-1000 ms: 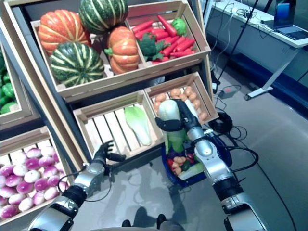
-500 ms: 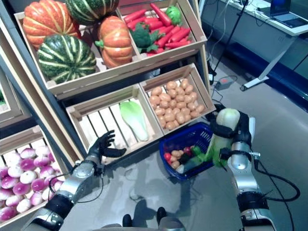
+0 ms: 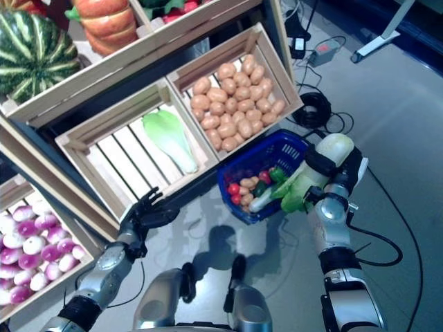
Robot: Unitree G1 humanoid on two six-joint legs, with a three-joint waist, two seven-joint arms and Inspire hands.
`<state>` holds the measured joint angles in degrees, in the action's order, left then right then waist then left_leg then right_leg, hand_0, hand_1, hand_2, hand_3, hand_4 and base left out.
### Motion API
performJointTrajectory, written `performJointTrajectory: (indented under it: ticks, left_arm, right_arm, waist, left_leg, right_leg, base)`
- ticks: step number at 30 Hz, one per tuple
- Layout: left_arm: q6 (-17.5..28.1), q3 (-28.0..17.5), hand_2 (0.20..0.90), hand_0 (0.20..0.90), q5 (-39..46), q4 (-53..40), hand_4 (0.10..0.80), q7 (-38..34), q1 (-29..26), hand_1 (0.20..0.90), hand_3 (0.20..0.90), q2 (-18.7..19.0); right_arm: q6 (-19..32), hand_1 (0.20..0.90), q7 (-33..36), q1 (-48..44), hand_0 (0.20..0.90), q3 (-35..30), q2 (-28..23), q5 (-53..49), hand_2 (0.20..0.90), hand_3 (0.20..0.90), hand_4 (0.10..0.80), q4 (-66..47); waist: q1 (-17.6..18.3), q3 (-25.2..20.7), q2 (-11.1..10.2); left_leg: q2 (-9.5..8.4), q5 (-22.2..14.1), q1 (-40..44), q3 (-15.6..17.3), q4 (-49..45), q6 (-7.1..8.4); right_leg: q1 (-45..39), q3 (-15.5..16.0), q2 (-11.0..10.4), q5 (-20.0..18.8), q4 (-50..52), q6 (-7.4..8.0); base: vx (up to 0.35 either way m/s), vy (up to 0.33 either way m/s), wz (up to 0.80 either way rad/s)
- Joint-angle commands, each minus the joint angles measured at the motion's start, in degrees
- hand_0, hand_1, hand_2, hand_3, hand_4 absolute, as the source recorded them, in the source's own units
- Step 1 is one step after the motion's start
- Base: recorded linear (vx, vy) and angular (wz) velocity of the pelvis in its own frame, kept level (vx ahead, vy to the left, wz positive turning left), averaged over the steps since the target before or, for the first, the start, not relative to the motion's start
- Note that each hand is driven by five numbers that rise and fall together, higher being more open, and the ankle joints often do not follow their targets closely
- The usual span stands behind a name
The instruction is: Put vegetables into the basket
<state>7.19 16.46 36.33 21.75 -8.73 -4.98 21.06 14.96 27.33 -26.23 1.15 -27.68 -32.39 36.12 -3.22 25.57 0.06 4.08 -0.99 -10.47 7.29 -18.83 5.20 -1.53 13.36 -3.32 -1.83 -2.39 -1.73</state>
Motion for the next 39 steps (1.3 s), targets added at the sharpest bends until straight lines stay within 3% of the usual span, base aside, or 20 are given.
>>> performJointTrajectory:
  ticks: [1, 2, 4, 6, 9, 11, 15, 20, 22, 28, 32, 39]
  left_arm:
    - [7.70, -1.47, 0.900, 0.900, -0.52, -7.19, 0.800, -1.49, -1.61, 0.900, 0.900, 0.03]
    - [7.75, -1.45, 0.900, 0.900, -0.62, -7.12, 0.800, -1.58, -1.72, 0.900, 0.900, 0.00]
    - [7.44, -0.72, 0.900, 0.900, -0.25, -5.10, 0.800, -1.94, -2.59, 0.900, 0.900, 0.78]
    - [7.85, 0.11, 0.900, 0.900, 0.28, -3.80, 0.800, -1.89, -3.71, 0.900, 0.900, 0.63]
    - [8.08, 1.19, 0.900, 0.900, 0.31, -3.80, 0.800, -2.28, -5.67, 0.900, 0.900, 0.43]
    - [9.55, 2.32, 0.900, 0.900, -0.04, -4.80, 0.800, -2.97, -7.98, 0.900, 0.900, 0.57]
    - [11.06, 2.91, 0.900, 0.900, 0.10, -5.57, 0.800, -4.30, -9.43, 0.900, 0.900, 0.84]
    - [14.18, 2.76, 0.900, 0.900, -3.31, -9.99, 0.800, -9.82, -12.51, 0.900, 0.900, 2.84]
    - [14.16, 2.43, 0.900, 0.900, -3.81, -11.18, 0.800, -10.16, -12.86, 0.900, 0.900, 3.16]
    - [14.32, 1.40, 0.900, 0.900, -7.80, -15.42, 0.800, -12.71, -13.47, 0.900, 0.900, 5.57]
    - [14.23, 0.82, 0.900, 0.900, -8.95, -17.46, 0.800, -14.17, -15.22, 0.900, 0.900, 6.79]
    - [14.44, -0.03, 0.900, 0.900, -9.94, -20.50, 0.800, -14.21, -18.00, 0.900, 0.900, 8.51]
  right_arm:
    - [8.87, 0.300, -0.95, -7.18, 0.300, 1.52, -4.24, 0.86, 0.300, 0.300, 0.400, -2.48]
    - [8.87, 0.300, -0.87, -7.46, 0.300, 1.67, -4.24, 1.07, 0.300, 0.300, 0.400, -2.37]
    - [8.46, 0.300, -1.30, -7.15, 0.300, 2.03, -4.07, 0.53, 0.300, 0.300, 0.400, -2.99]
    - [8.69, 0.300, -0.92, -6.80, 0.300, 2.34, -4.25, 0.61, 0.300, 0.300, 0.400, -2.32]
    - [9.69, 0.300, -2.61, -8.74, 0.300, 1.65, -5.59, -0.86, 0.300, 0.300, 0.400, 1.45]
    - [9.18, 0.300, -4.09, -12.79, 0.300, 1.24, -8.04, -2.86, 0.300, 0.300, 0.400, 3.64]
    - [8.60, 0.300, -5.57, -15.68, 0.300, 1.22, -9.10, -5.48, 0.300, 0.300, 0.400, 4.98]
    - [7.18, 0.300, -7.39, -21.74, 0.300, 2.03, -8.90, -9.59, 0.300, 0.300, 0.400, 7.77]
    - [6.96, 0.300, -6.61, -22.93, 0.300, 2.52, -8.69, -9.26, 0.300, 0.300, 0.400, 8.84]
    - [5.09, 0.300, -2.38, -24.83, 0.300, 3.69, -7.55, -9.16, 0.300, 0.300, 0.400, 11.12]
    - [4.39, 0.300, 0.72, -26.65, 0.300, 3.78, -7.44, -8.89, 0.300, 0.300, 0.400, 13.67]
    - [4.74, 0.300, 1.73, -28.48, 0.300, 3.05, -8.04, -12.21, 0.300, 0.300, 0.400, 15.87]
  waist:
    - [-3.64, -5.61, 1.79]
    - [-3.76, -5.57, 1.82]
    - [-3.56, -6.73, 1.85]
    - [-3.05, -6.86, 2.36]
    - [-3.02, -5.92, 3.61]
    - [-2.90, -3.24, 5.35]
    - [-2.47, -1.17, 6.58]
    - [-2.86, 3.51, 7.67]
    - [-3.24, 4.20, 7.33]
    - [-4.87, 4.23, 6.32]
    - [-5.72, 4.23, 6.41]
    - [-5.92, 4.23, 7.30]
  left_leg:
    - [0.75, 12.84, -2.65, -6.44, 12.29, 0.46]
    - [0.80, 13.19, -2.39, -6.47, 13.06, 0.54]
    - [0.70, 9.70, -1.33, -3.79, 11.52, -0.19]
    - [0.57, 8.89, -1.37, -3.81, 9.64, -0.14]
    - [0.50, 9.43, -1.85, -4.53, 7.98, 0.33]
    - [-0.71, 10.60, -5.69, -6.12, 2.82, 0.76]
    - [-1.11, 9.85, -8.46, -5.87, -1.45, 0.68]
    - [-2.85, 5.09, -16.62, -4.92, -12.21, -2.01]
    - [-3.65, 1.83, -18.49, -5.30, -15.70, -2.40]
    - [-4.43, -6.03, -25.94, -5.13, -24.54, -6.11]
    - [-4.70, -9.62, -30.84, -5.10, -29.72, -7.42]
    - [-4.20, -11.86, -38.82, -5.24, -36.77, -8.46]
  right_leg:
    - [-3.64, -0.65, 0.65, 2.89, 3.68, 0.82]
    - [-3.67, -0.73, 0.61, 3.04, 3.81, 0.81]
    - [-3.65, 1.09, -0.83, 4.74, 6.16, 0.96]
    - [-2.93, 1.94, -1.59, 5.48, 8.02, 0.94]
    - [-1.78, 3.35, -2.03, 6.45, 10.41, 0.27]
    - [2.04, 3.63, -2.94, 7.61, 14.95, -0.46]
    - [6.30, 3.09, -3.58, 9.54, 20.54, -1.05]
    - [18.03, 2.29, -5.00, 13.93, 36.42, -2.59]
    - [20.64, 1.59, -5.64, 16.03, 40.77, -2.48]
    - [30.43, 2.04, -8.31, 18.80, 52.03, -2.88]
    - [36.59, 2.29, -9.83, 20.22, 58.29, -2.75]
    - [45.82, 1.44, -11.32, 21.19, 65.01, -2.67]
  base:
    - [0.116, 0.170, -0.46]
    - [0.121, 0.158, -0.68]
    - [0.111, 0.099, -0.69]
    - [0.085, 0.080, -0.59]
    - [0.014, 0.099, -0.25]
    - [-0.157, 0.145, 0.41]
    - [-0.103, 0.091, 0.13]
    - [-0.087, 0.021, 0.26]
    - [0.003, -0.045, 0.17]
    - [-0.055, -0.035, 0.17]
    - [-0.051, -0.017, 0.08]
    - [-0.048, -0.021, 0.12]
